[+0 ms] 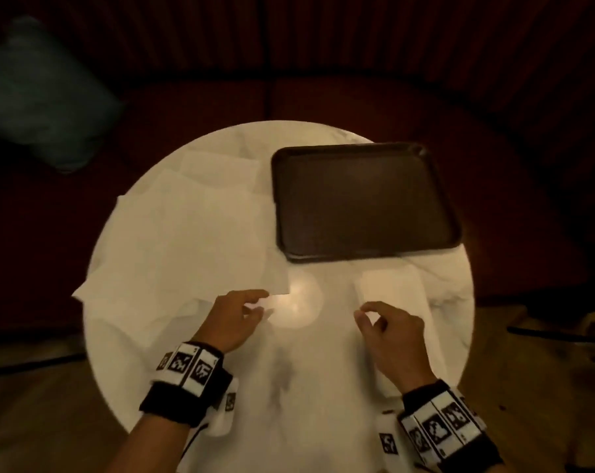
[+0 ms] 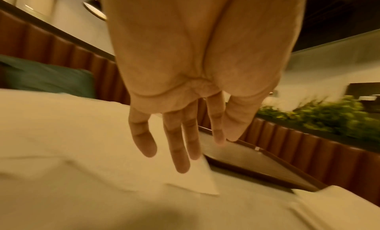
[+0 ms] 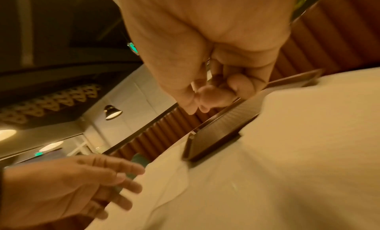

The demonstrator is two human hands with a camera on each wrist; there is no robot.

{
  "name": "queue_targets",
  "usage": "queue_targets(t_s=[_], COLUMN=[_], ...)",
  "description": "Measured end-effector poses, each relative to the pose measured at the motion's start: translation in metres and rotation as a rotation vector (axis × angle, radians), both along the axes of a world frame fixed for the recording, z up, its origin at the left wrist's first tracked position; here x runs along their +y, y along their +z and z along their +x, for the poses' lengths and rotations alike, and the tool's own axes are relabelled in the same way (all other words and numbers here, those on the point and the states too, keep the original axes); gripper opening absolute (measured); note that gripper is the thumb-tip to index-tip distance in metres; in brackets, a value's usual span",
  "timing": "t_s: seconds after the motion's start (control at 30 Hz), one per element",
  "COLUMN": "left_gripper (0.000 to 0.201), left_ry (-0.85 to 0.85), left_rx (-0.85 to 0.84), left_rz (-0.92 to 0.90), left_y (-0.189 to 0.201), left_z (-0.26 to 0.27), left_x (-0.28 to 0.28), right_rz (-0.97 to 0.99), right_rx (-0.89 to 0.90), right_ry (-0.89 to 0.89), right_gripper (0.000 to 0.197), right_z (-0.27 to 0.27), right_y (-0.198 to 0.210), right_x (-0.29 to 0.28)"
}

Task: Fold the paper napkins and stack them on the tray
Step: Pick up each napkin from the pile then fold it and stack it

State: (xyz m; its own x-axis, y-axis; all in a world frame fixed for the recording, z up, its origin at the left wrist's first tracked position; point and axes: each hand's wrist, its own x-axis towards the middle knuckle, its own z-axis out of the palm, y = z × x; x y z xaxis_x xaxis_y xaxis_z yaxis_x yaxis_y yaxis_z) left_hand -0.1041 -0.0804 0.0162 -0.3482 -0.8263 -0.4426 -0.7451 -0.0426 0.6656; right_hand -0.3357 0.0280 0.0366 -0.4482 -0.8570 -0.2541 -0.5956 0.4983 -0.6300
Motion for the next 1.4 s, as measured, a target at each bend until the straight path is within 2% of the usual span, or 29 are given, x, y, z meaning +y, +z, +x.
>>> queue_targets(t_s=[0.2, 0.33, 0.53, 0.67, 0.8, 0.9, 1.0, 1.07, 1.17, 1.27, 1.33, 1.4], left_gripper=[0.025, 0.022, 0.023, 0.023, 0.023, 0.023, 0.023, 0.028, 0.061, 0.090, 0.082, 0.049], left_ry=[0.273, 0.375, 0.340, 0.346, 0.352, 0.331, 0.352, 0.395, 0.440, 0.374, 0.317, 0.267], left_rx=[0.007, 0.029, 0.065, 0.095, 0.095, 0.094, 0.119, 0.155, 0.172, 0.187, 0.238, 0.288], left_rz=[0.066, 0.052, 0.106, 0.129, 0.154, 0.136, 0.108, 0.075, -0.058, -0.151, -0.140, -0.117], left_y=[-0.008, -0.020, -0.038, -0.048, -0.055, -0.054, -0.051, -0.044, -0.027, -0.003, 0.011, 0.025], left_z=[0.133, 0.181, 0.209, 0.218, 0.222, 0.223, 0.221, 0.215, 0.197, 0.169, 0.150, 0.133], left_x=[0.019, 0.017, 0.004, -0.002, -0.007, -0.013, -0.019, -0.025, -0.044, -0.073, -0.088, -0.096], right_rz=[0.111, 0.194, 0.343, 0.496, 0.514, 0.512, 0.352, 0.251, 0.178, 0.145, 0.171, 0.170], right_rx=[-0.009, 0.169, 0.358, 0.463, 0.490, 0.453, 0.388, 0.295, 0.192, 0.144, 0.097, 0.053], right_ry=[0.321, 0.495, 0.476, 0.565, 0.561, 0.574, 0.580, 0.592, 0.697, 0.847, 0.874, 0.861], right_gripper=[0.048, 0.074, 0.102, 0.107, 0.111, 0.100, 0.054, 0.035, 0.026, 0.025, 0.022, 0.021], right_z=[0.126, 0.189, 0.184, 0.177, 0.176, 0.177, 0.178, 0.180, 0.181, 0.175, 0.163, 0.147], right_y=[-0.038, -0.059, -0.069, -0.067, -0.069, -0.067, -0.061, -0.048, -0.015, 0.021, 0.041, 0.061], right_x=[-0.111, -0.182, -0.269, -0.291, -0.302, -0.304, -0.298, -0.286, -0.263, -0.243, -0.232, -0.219])
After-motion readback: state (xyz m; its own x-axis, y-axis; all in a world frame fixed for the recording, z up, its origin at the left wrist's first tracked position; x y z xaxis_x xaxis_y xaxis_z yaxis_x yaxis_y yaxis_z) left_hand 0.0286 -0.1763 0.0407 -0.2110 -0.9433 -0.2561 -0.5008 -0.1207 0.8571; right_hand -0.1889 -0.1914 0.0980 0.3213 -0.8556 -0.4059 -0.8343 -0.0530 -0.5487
